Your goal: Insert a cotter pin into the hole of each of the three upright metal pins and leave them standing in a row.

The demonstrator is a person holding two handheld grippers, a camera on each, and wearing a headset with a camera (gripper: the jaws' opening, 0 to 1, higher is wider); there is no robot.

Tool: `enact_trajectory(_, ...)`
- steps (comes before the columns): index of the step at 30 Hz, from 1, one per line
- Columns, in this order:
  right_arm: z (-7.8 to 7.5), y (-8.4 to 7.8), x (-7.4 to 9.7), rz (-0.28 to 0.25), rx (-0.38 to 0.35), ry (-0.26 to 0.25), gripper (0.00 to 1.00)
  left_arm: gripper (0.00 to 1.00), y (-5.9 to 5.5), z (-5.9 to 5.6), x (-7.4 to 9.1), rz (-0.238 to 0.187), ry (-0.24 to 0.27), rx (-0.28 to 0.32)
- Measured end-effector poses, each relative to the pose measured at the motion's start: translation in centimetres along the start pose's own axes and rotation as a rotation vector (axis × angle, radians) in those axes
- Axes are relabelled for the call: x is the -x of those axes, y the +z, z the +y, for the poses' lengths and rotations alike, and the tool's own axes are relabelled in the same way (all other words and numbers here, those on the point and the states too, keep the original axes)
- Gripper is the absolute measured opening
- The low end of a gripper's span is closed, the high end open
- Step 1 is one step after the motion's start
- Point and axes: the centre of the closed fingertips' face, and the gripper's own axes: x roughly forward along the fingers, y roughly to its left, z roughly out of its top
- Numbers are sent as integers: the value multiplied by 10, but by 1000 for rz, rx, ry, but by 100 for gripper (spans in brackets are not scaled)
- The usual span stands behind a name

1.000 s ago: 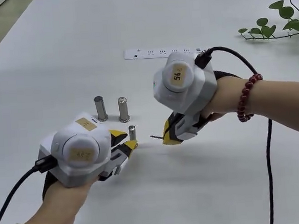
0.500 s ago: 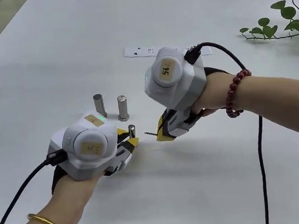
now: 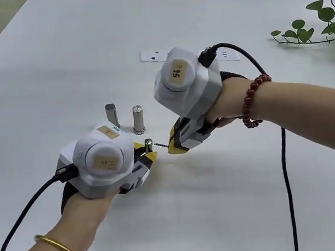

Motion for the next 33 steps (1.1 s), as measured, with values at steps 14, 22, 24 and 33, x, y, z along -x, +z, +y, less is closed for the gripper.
enact_trajectory(14, 0, 8, 0, 15, 55, -11, 0, 6, 0, 0, -1, -9, -6, 16)
enact_trajectory(22, -2, 12, 3, 7, 137, -18, 0, 6, 0, 0, -1, -13, -6, 22)
enact_trajectory(24, 0, 19, 6, -39, 119, 2, 0, 6, 0, 0, -2, -17, -6, 25)
enact_trajectory(33, 0, 24, 6, -65, 124, 7, 0, 6, 1, -1, -2, -22, -7, 26)
